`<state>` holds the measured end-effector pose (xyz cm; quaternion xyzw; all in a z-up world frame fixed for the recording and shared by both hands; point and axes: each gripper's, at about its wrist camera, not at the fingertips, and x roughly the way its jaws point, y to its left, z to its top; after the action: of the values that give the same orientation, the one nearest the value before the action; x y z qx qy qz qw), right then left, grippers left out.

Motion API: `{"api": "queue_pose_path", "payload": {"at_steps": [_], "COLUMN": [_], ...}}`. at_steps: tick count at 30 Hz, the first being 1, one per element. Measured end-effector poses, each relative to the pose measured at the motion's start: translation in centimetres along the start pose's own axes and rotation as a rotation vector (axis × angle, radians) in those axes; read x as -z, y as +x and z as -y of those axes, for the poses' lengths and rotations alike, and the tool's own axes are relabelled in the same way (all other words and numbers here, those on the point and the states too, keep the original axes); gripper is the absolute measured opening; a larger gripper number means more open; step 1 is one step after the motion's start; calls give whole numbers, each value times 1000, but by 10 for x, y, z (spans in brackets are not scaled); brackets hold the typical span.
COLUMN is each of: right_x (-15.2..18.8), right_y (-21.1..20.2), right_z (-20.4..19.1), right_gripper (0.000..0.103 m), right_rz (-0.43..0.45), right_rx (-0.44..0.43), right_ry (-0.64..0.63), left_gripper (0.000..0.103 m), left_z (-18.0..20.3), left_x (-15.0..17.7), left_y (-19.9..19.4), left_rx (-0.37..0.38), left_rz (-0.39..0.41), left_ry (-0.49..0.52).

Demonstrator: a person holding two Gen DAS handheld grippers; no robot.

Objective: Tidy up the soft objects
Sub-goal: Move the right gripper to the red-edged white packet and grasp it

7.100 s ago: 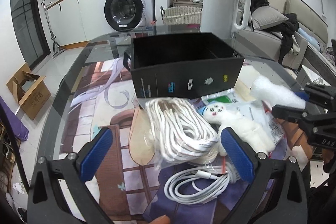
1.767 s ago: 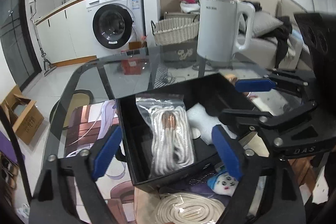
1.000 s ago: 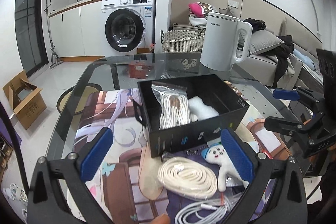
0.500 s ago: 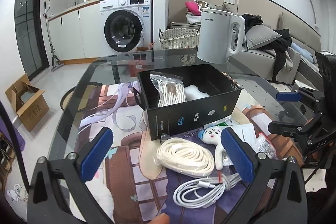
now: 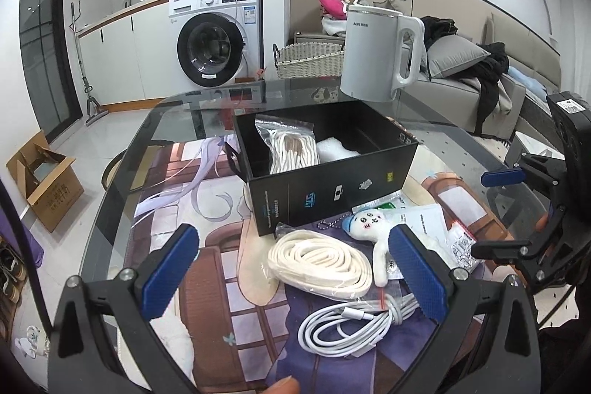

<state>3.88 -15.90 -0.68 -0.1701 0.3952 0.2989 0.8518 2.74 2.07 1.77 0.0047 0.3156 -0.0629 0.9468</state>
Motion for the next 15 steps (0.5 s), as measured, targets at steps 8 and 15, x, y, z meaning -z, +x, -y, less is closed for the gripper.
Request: {"api": "queue_pose_path", "payload": {"at_steps": [8,15], "right_x": [8,12], "right_y": [9,20], "right_z": [-8,-13], "right_gripper": [103,103], "right_rz": [-41,-68], "right_rx": [-57,-90], "right_ry": [-40,-48], "left_gripper": [103,103], "left_z": [5,8], "left_x": [6,8], "left_y": [8,11], "left_rx": [1,11], "left_rz": [-39,-50], "left_ry": [36,46]}}
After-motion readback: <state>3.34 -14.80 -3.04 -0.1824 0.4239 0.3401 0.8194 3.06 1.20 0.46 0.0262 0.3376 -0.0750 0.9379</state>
